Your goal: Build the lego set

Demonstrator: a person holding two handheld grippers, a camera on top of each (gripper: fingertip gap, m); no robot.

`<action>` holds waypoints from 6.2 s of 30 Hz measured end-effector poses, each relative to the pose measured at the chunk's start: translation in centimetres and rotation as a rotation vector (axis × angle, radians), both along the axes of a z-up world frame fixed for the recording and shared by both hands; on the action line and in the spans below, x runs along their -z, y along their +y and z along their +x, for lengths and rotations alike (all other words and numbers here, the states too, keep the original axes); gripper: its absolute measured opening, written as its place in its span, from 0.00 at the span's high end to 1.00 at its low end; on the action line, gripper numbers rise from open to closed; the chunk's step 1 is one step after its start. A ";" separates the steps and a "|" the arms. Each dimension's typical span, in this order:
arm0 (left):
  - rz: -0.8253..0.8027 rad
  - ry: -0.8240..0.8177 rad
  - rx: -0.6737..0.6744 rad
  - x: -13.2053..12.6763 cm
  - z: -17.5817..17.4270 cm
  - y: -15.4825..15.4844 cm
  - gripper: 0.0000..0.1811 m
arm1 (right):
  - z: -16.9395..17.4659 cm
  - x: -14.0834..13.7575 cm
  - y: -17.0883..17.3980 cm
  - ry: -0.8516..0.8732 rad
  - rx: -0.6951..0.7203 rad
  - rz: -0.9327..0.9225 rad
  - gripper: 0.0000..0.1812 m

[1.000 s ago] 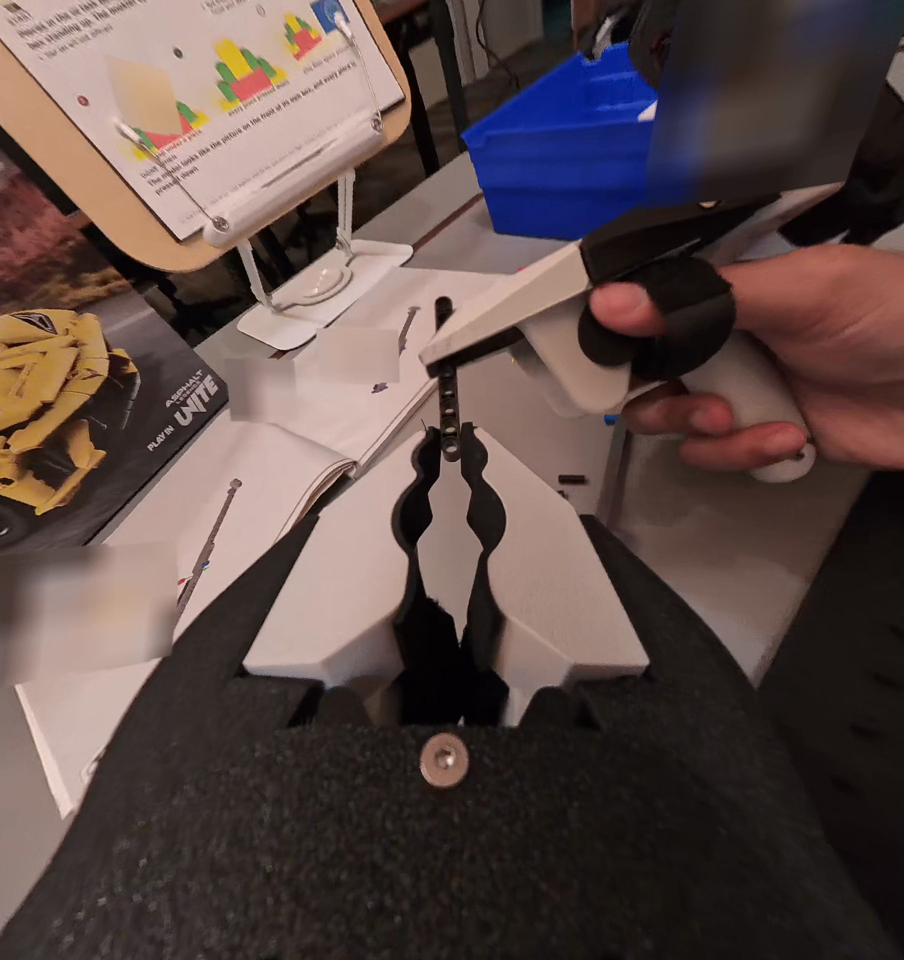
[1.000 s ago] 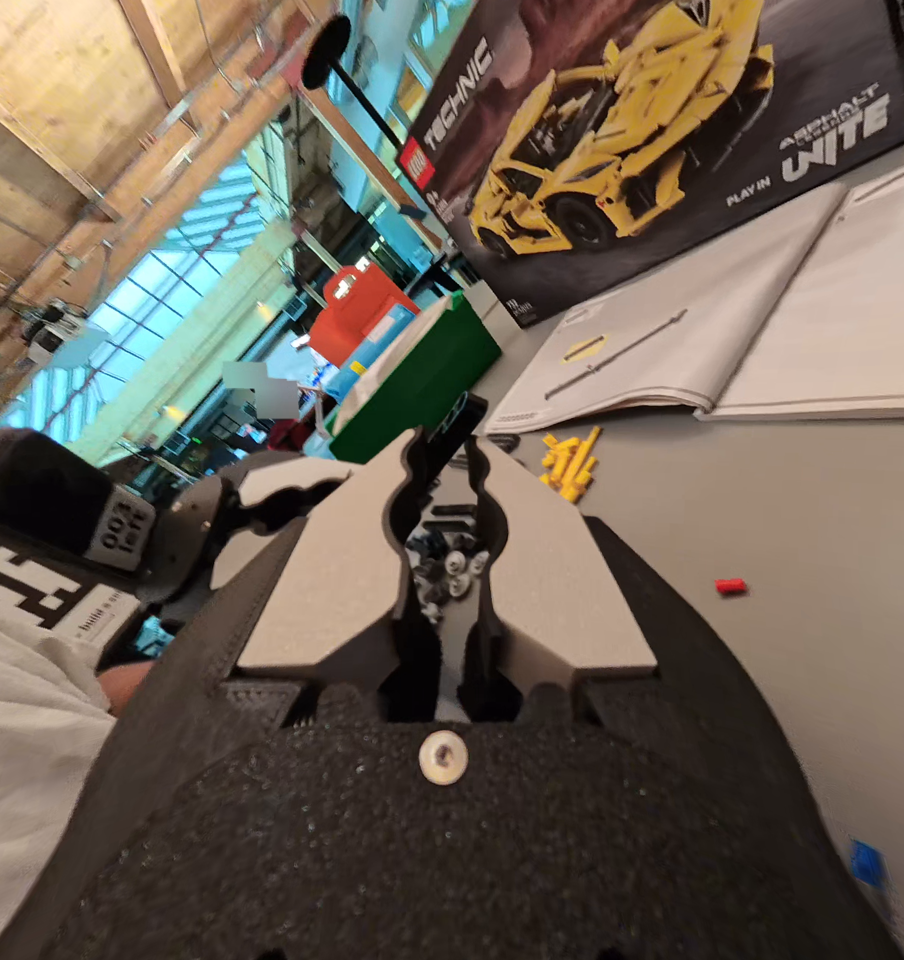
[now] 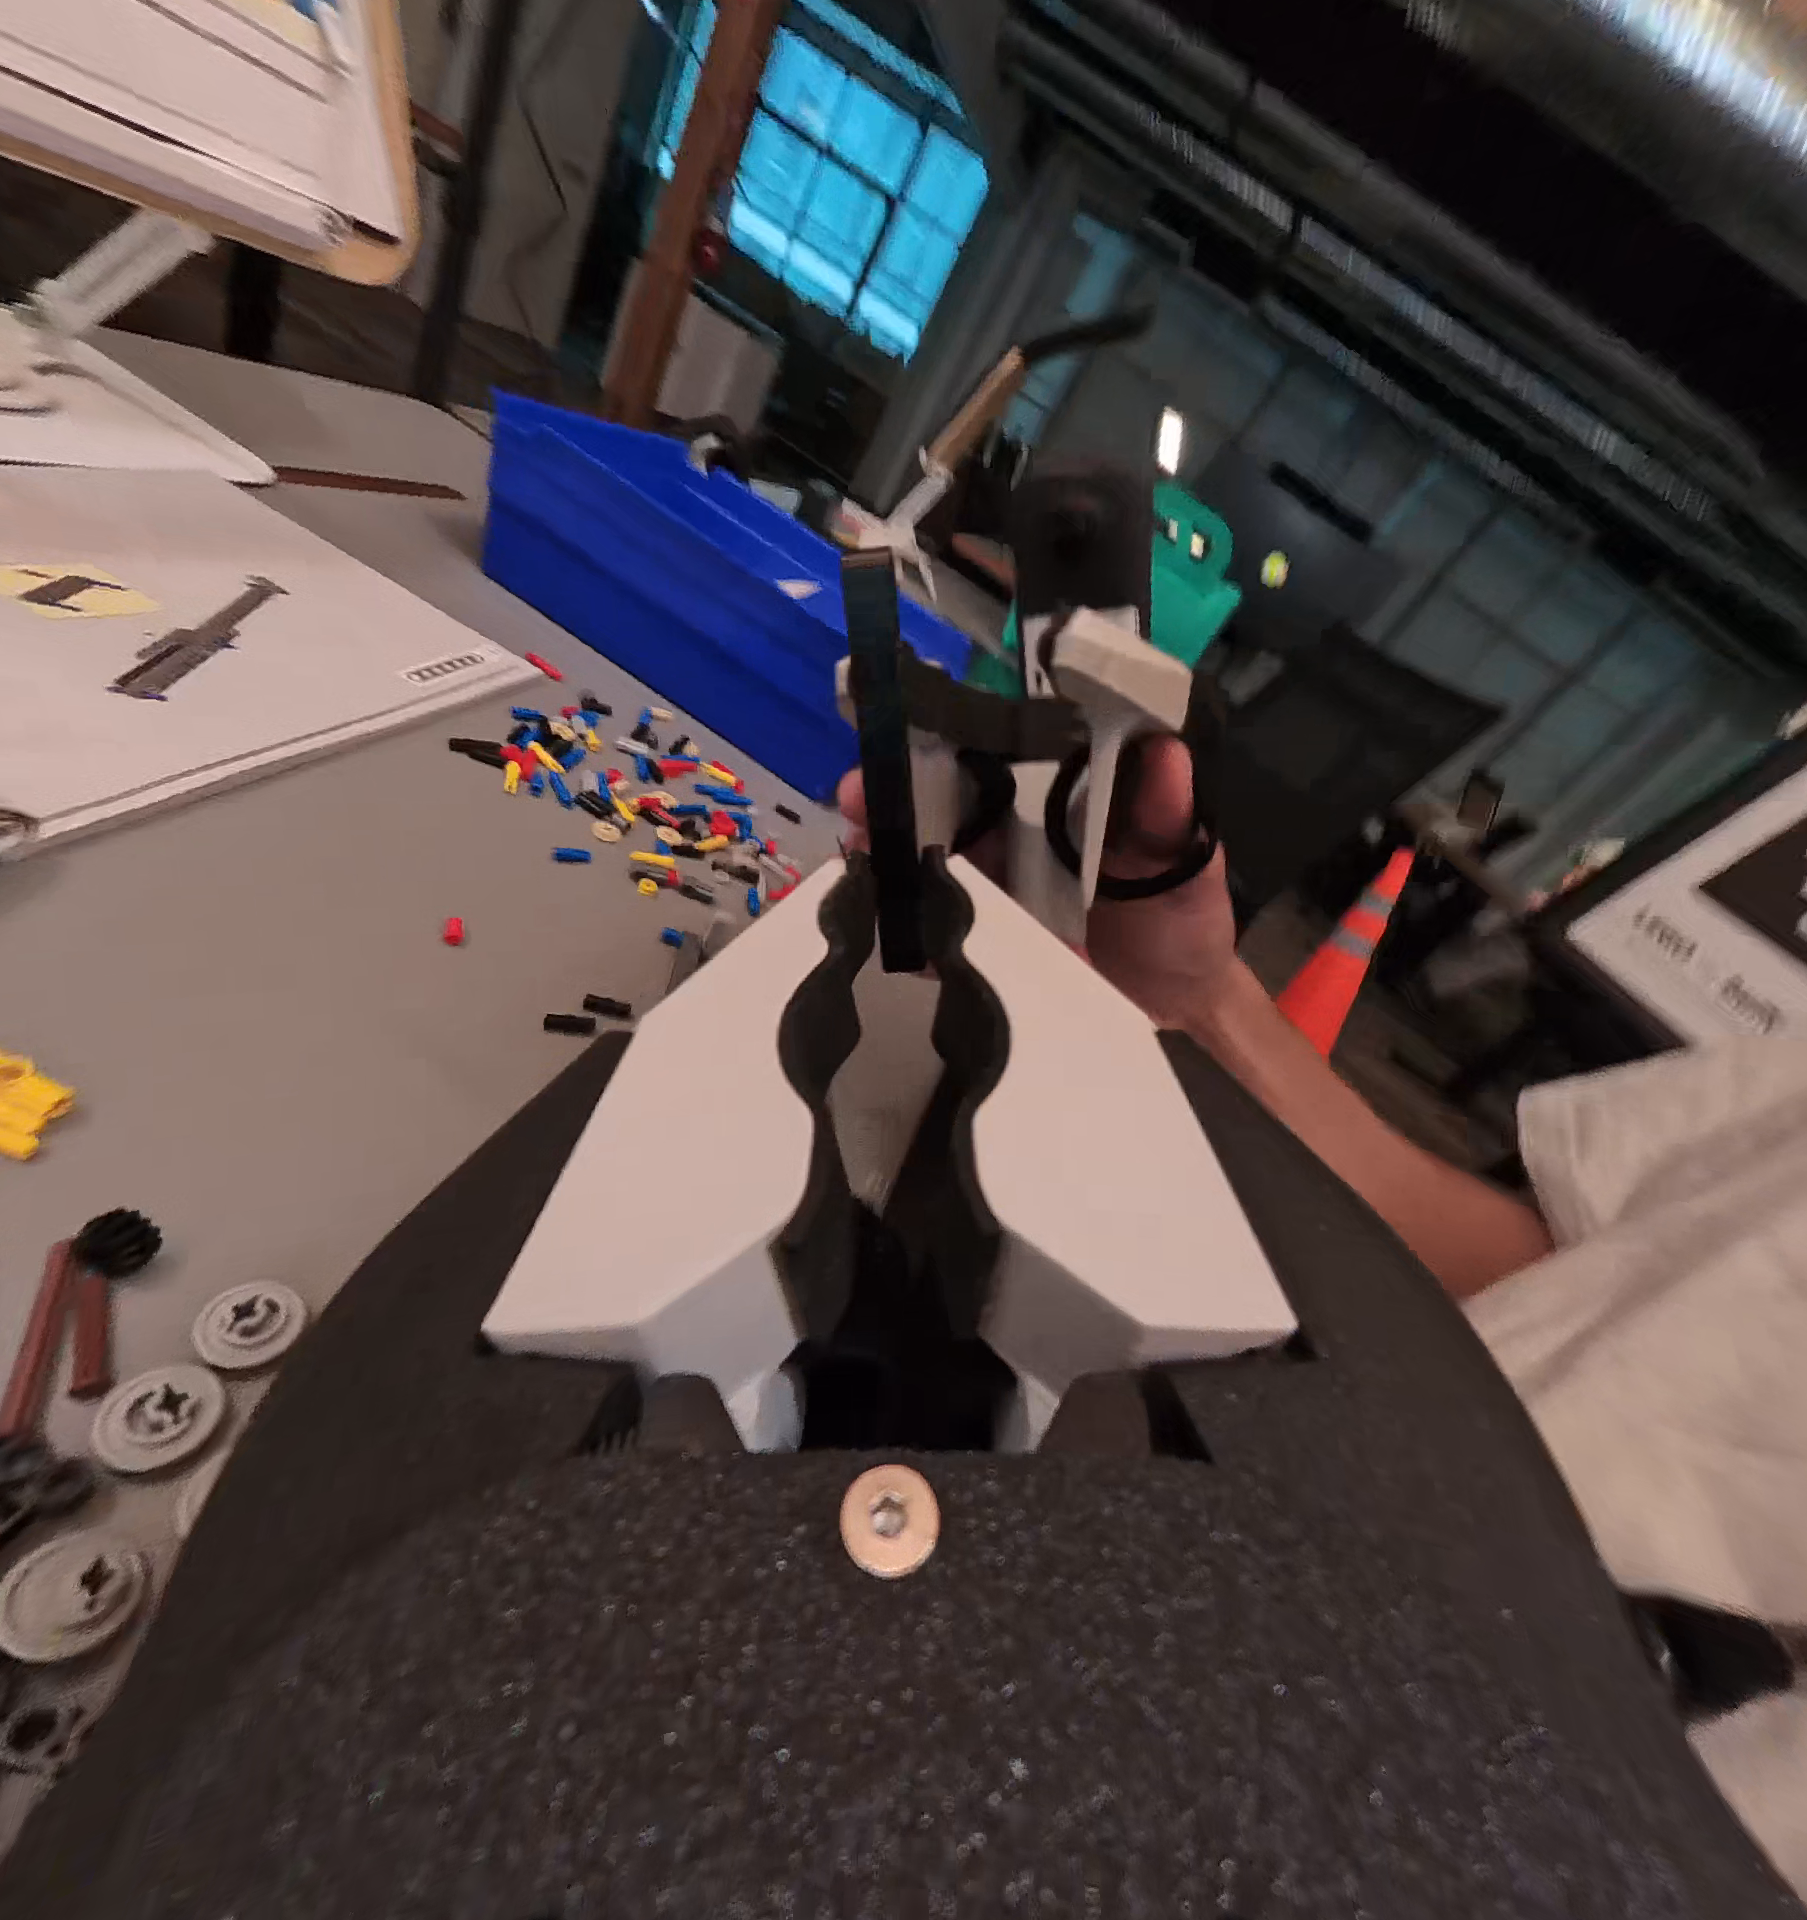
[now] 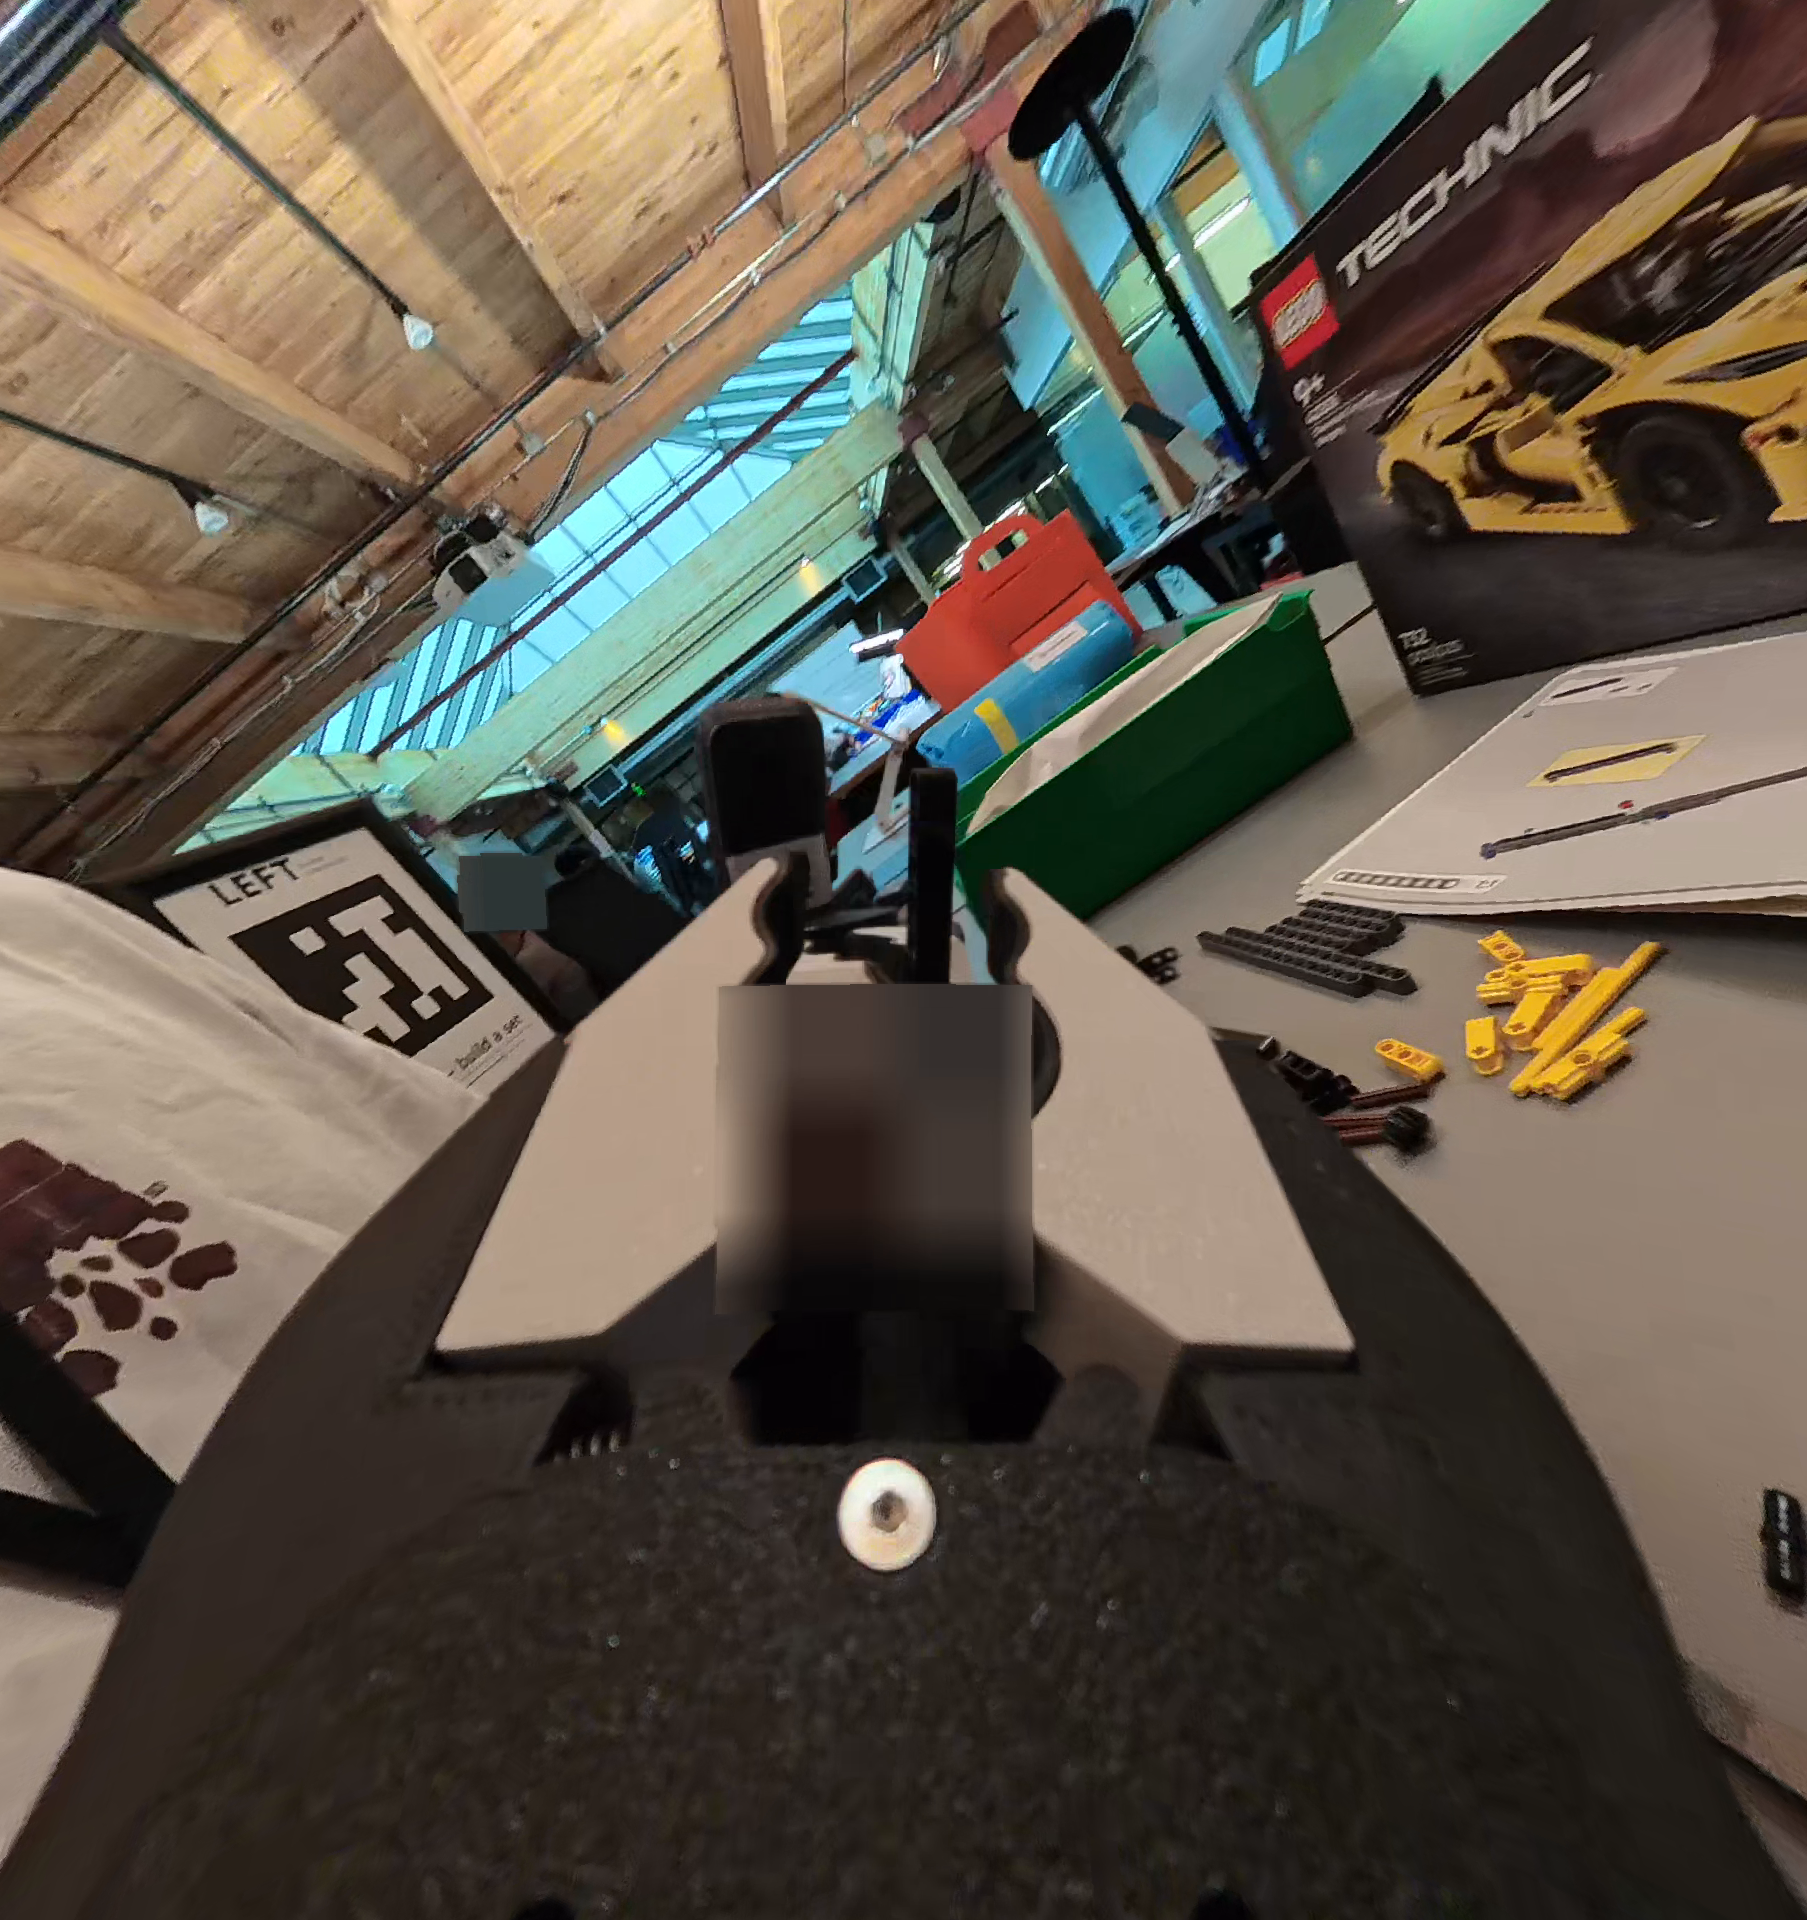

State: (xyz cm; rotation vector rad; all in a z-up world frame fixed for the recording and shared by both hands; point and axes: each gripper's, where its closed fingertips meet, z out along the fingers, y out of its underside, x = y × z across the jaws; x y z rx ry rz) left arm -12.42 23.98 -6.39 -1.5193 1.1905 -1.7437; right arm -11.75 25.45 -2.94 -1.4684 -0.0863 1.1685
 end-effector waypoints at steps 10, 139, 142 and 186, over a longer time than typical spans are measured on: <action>-0.404 -0.113 -0.242 -0.2 -1.0 4.6 0.96 | -3.0 4.4 1.9 -0.803 0.462 0.022 0.86; 0.249 -0.055 -0.336 0.1 7.5 14.0 0.96 | 9.6 17.5 0.0 -0.999 0.430 -0.615 0.92; 0.225 -0.055 -0.331 0.3 7.3 14.5 0.96 | 9.3 18.0 0.2 -1.005 0.395 -0.633 0.92; 0.397 0.086 -0.075 3.8 9.1 6.6 0.97 | 7.2 6.3 4.8 -0.282 0.464 -0.249 0.98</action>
